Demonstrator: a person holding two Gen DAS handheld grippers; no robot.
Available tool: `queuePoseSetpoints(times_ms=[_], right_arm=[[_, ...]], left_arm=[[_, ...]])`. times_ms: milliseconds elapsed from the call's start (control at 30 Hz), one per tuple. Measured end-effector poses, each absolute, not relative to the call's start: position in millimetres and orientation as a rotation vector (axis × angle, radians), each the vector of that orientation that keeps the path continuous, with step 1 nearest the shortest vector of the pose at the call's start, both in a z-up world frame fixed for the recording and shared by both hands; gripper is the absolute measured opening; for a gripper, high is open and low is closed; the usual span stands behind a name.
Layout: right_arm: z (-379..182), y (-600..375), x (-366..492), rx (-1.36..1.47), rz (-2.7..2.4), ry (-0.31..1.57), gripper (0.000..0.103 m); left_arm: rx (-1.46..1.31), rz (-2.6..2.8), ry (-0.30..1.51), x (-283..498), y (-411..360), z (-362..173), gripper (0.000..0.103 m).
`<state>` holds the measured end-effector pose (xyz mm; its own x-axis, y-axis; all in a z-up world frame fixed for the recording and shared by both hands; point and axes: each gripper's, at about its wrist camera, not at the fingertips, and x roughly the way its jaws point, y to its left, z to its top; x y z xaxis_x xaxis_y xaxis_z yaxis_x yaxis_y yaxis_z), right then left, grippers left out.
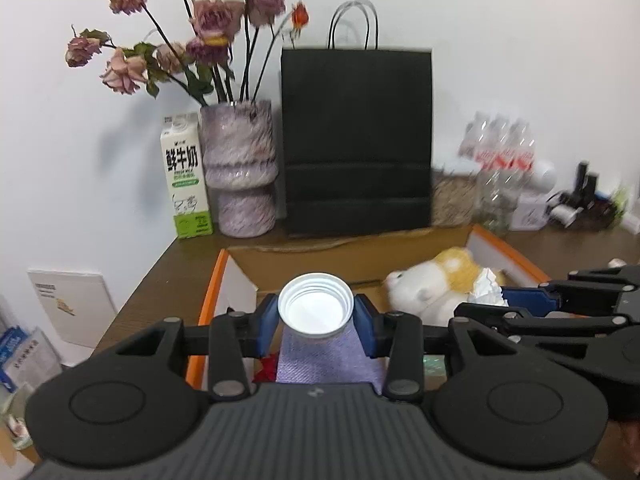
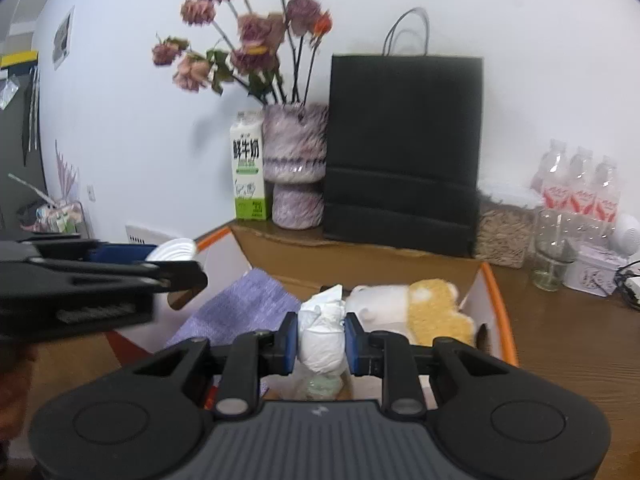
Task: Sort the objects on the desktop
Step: 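Carry the cap and tissue ball into the box and open both grippers, then withdraw both grippers from the box back toward the table items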
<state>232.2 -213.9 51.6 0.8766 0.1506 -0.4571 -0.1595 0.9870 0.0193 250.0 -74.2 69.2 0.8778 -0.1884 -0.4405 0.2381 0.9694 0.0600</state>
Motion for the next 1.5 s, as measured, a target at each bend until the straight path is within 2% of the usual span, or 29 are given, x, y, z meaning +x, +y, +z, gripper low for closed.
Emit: queuePoseSetpoints(times_ms=[167, 233, 267, 300, 333, 367, 467, 500, 1200, 1500], right_arm=[[30, -209, 245, -0.048, 0.141, 0.528, 0.024], [24, -210, 247, -0.052, 0.134, 0.546, 0.032], [22, -210, 248, -0.054, 0.132, 0.555, 0.049], [21, -211, 247, -0.056, 0.126, 0.556, 0.067], [21, -212, 246, -0.06, 0.117, 0.548, 0.075], [21, -212, 244, -0.069, 0.108, 0.542, 0.086], [24, -215, 240, -0.073, 0.093, 0.534, 0.1], [25, -217, 239, -0.068, 0.089, 0.533, 0.103], [59, -236, 183, -0.027, 0.067, 0.462, 0.103], [48, -241, 141, -0.047, 0.061, 0.509, 0.103]], left_arm=[[0.145, -0.182, 0.509, 267, -75, 43, 0.042], [0.148, -0.172, 0.523, 271, -74, 38, 0.045], [0.144, -0.166, 0.523, 271, -72, 37, 0.049], [0.143, -0.16, 0.519, 270, -71, 37, 0.062], [0.143, -0.148, 0.507, 268, -70, 37, 0.076], [0.145, -0.137, 0.493, 266, -69, 38, 0.082], [0.142, -0.127, 0.453, 260, -66, 45, 0.092], [0.135, -0.128, 0.445, 259, -64, 47, 0.103], [0.086, -0.155, 0.45, 222, -44, 82, 0.103], [0.124, -0.203, 0.523, 189, -30, 69, 0.103]])
